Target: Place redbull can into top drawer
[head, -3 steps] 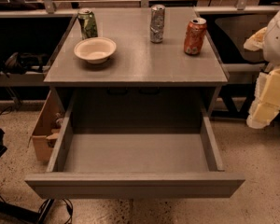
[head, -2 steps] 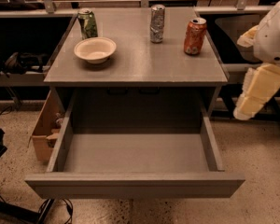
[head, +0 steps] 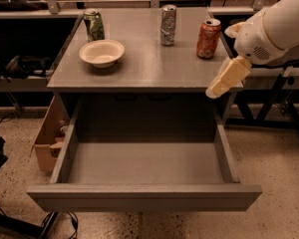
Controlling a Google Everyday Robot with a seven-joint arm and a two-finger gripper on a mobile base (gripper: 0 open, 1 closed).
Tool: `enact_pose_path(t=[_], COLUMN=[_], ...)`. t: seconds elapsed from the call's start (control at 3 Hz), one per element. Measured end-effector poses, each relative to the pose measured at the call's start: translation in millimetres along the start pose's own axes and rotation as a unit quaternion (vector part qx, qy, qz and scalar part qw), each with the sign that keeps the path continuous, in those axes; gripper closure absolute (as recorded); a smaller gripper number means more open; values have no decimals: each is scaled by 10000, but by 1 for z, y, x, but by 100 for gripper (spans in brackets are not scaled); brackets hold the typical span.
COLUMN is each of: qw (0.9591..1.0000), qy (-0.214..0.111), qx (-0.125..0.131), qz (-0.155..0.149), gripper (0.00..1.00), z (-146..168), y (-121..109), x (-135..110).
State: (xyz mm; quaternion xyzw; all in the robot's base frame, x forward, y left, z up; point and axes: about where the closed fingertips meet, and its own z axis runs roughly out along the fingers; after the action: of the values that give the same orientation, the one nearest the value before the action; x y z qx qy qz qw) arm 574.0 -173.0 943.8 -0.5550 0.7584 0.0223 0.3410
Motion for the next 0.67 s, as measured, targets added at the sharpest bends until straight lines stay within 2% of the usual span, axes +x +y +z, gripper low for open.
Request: enact_pose_path(t=[0.33, 0.67], qw=[9953, 9833], qy=[-916, -1743], qx=[305, 513], qz=[-96, 71], gripper=[0, 0], z=[34, 62], y=[-41, -61], x=[-41, -71])
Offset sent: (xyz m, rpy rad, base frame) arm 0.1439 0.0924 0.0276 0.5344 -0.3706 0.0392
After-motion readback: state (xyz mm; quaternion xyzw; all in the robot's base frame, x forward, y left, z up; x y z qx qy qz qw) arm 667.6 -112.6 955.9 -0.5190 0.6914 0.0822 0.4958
